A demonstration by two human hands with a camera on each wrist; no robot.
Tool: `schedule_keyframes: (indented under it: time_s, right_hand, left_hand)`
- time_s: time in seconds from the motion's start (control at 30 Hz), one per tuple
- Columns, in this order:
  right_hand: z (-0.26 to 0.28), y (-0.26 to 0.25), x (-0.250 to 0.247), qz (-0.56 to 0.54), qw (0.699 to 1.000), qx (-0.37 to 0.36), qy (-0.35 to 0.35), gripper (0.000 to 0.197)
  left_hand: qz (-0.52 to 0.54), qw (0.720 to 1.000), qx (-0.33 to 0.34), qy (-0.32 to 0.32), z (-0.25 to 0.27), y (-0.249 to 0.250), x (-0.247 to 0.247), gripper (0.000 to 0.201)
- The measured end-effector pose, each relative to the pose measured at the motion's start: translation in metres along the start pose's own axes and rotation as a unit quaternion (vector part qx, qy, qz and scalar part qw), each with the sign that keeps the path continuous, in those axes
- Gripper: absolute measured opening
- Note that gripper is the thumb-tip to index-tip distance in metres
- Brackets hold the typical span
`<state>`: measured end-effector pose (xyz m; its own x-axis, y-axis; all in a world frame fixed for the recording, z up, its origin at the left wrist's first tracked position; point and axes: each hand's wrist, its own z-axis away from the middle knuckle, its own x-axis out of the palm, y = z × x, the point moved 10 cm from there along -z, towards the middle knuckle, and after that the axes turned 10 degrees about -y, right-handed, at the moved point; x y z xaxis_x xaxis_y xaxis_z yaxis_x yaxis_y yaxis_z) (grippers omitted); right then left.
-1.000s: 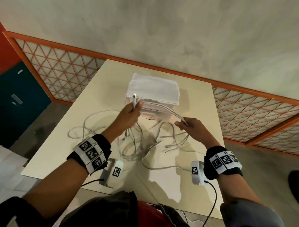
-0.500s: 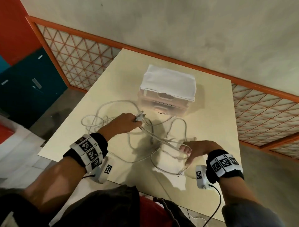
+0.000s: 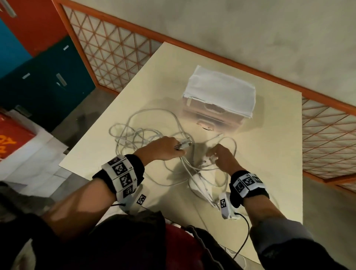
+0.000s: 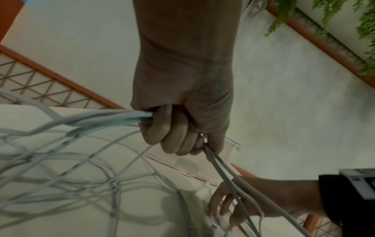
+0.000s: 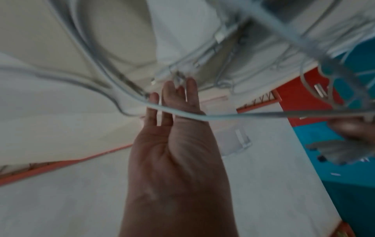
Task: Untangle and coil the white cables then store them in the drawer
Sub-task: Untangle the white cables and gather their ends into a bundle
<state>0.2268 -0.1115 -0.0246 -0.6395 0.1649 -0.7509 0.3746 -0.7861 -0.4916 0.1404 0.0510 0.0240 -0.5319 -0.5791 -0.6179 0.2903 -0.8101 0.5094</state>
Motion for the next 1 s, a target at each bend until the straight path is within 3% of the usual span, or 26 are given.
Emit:
schedule_keyframes:
  time_s: [0.27, 0.4, 0.5, 0.63, 0.77, 0.87, 1.0]
  right_hand:
    - [-0.005, 0.018, -0.003, 0.051, 0.998, 0.017, 0.014, 0.025]
    - [0.006, 0.007, -0.033, 0.077, 0.994, 0.067, 0.042, 0.024]
    - [0.027, -0.020, -0.080, -0.012, 0.992, -0.005, 0.125, 0.017]
    - [0.068, -0.056, -0.137, -0.147, 0.966, -0.091, 0.190, 0.008]
    - [0.093, -0.078, -0.152, -0.237, 0.951, -0.113, 0.164, 0.009]
    - [0.098, -0.088, -0.142, -0.316, 0.931, -0.119, 0.138, 0.012]
    - [0.107, -0.096, -0.142, -0.346, 0.914, -0.124, 0.172, 0.011]
  left_hand:
    - [-0.001, 1.000, 0.012, -0.020, 0.000, 0.010, 0.003, 0.045]
    - [0.018, 0.999, 0.038, -0.009, -0.001, 0.022, -0.003, 0.044]
    - [0.013, 0.998, 0.063, -0.015, -0.003, 0.033, -0.003, 0.040]
    - [0.034, 0.992, 0.121, -0.011, -0.001, 0.048, -0.007, 0.026]
    - [0.163, 0.967, 0.190, 0.053, 0.011, 0.075, -0.033, 0.034]
    - [0.230, 0.946, 0.223, 0.041, 0.018, 0.100, -0.037, 0.032]
    - [0.254, 0.925, 0.282, -0.003, 0.027, 0.129, -0.023, 0.019]
